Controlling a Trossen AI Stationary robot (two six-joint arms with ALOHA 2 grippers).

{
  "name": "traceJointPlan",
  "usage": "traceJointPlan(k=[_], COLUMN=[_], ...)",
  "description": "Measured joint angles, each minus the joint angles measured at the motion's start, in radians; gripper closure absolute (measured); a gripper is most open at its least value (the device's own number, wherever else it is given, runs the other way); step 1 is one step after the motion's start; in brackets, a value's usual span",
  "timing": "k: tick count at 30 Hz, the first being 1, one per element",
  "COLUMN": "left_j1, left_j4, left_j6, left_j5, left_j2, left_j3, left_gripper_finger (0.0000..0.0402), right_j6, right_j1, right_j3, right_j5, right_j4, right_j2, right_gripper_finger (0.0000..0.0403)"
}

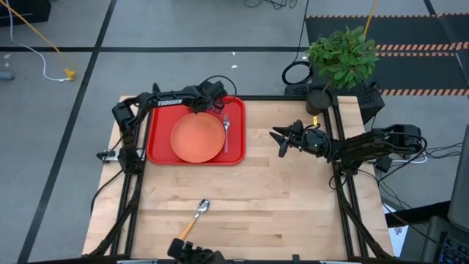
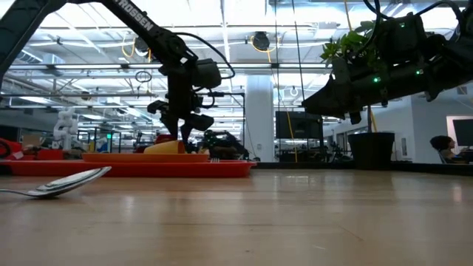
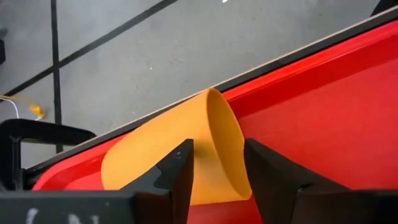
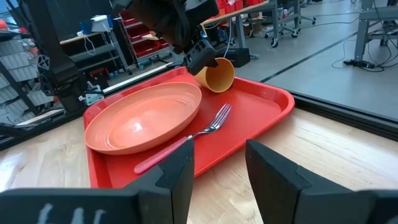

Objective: Pick and place plate/cup/fork/spoon on tray
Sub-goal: Adjust the yellow cup on the red serving tray

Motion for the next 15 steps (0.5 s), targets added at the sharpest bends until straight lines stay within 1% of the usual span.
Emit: traceJointPlan(k=[5, 10, 15], left_j1=[0.003, 0.006, -0.002], left_j4=[0.005, 0.008, 0.017], left_j6=[0.03, 0.041, 0.077], left_j5=[-0.029, -0.054, -0.127], left_j2=[0.0, 0.0, 0.0], left_j3=[-0.003, -0.029, -0.052], left_gripper_finger=[0.0273, 0.0275, 0.0275], right_j6=[0.0, 0.0, 0.0], right_j1=[0.0, 0.0, 0.0], right_j3=[0.0, 0.0, 0.0], right_j5=[0.0, 0.0, -0.001], right_j4=[0.0, 0.0, 0.0], right_j2=[0.0, 0.0, 0.0], right_gripper_finger=[0.0266, 0.0266, 0.0266])
